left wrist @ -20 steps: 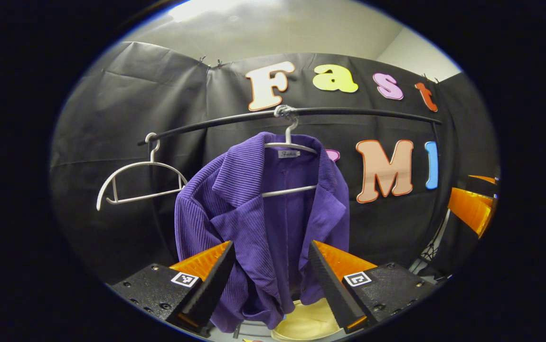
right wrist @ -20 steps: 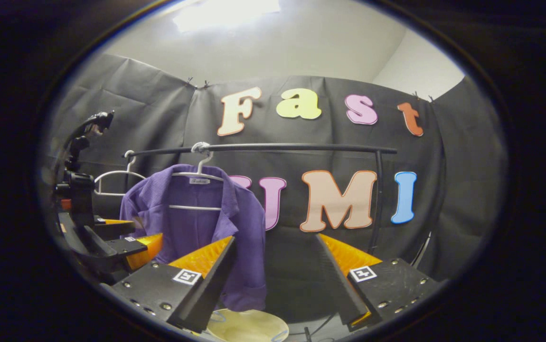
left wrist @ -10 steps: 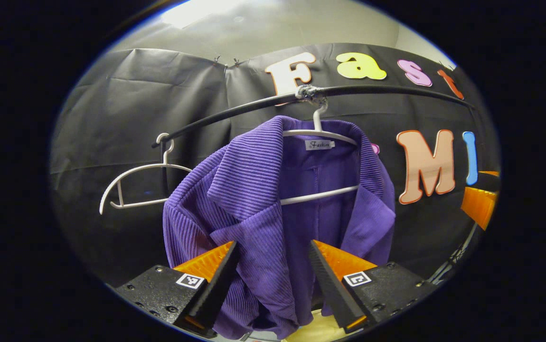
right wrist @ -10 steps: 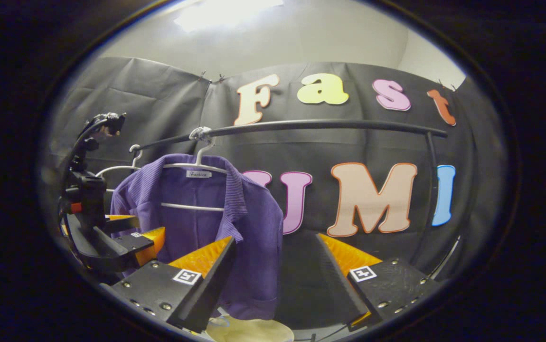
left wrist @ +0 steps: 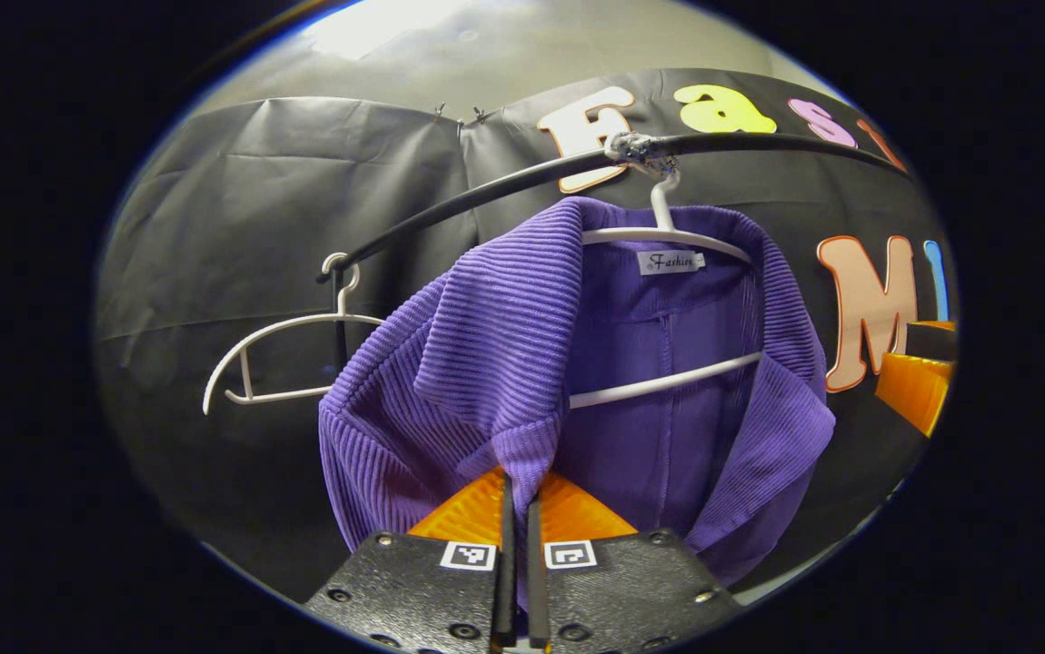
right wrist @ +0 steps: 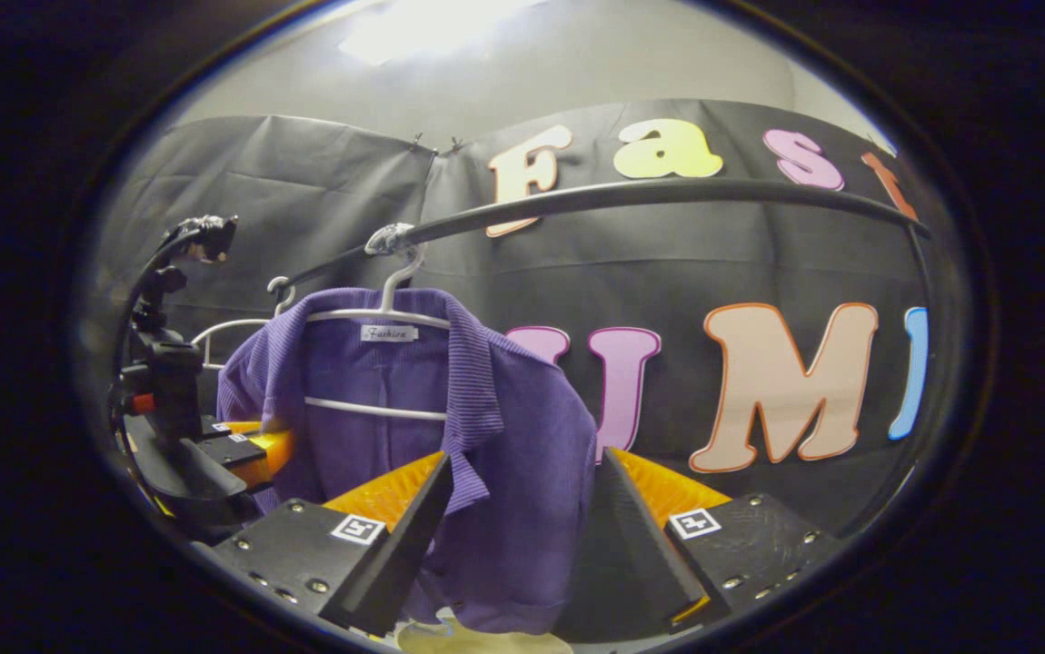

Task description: Grasp the clothes on the hanger with both hands and then place them into the laundry hamper below.

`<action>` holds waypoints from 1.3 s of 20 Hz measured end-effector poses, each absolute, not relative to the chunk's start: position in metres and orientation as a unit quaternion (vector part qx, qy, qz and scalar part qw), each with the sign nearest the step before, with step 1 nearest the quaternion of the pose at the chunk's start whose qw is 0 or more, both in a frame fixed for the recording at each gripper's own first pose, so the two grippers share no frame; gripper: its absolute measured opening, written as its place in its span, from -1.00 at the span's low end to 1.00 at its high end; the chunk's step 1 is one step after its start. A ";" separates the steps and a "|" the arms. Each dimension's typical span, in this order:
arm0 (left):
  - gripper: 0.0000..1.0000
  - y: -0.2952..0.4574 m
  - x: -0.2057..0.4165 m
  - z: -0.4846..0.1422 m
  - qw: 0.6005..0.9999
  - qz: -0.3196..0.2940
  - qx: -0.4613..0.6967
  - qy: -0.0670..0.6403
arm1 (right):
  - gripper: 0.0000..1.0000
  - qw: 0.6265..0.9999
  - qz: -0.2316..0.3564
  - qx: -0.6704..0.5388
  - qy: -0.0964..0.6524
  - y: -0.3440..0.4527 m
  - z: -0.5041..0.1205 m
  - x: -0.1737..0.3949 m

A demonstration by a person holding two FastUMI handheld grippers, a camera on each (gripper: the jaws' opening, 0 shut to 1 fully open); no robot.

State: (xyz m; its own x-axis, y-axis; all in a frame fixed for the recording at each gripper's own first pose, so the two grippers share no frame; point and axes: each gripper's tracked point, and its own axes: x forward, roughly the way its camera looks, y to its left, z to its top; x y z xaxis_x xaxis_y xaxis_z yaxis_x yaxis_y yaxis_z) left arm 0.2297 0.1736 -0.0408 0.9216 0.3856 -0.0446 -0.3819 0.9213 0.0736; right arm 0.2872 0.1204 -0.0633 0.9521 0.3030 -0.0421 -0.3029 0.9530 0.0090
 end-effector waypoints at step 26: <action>-0.92 0.185 0.171 0.014 0.984 0.176 0.011 0.026 | -0.79 0.982 0.163 -0.024 0.089 0.188 -0.113 0.337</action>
State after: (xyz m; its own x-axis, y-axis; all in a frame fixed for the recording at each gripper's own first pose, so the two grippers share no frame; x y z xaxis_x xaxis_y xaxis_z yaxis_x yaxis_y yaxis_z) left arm 0.1712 0.1851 0.0144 0.9369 0.3464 -0.0476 -0.3452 0.9380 0.0306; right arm 0.3369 0.1881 -0.1134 0.9308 0.3162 -0.1833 -0.3249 0.9455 -0.0190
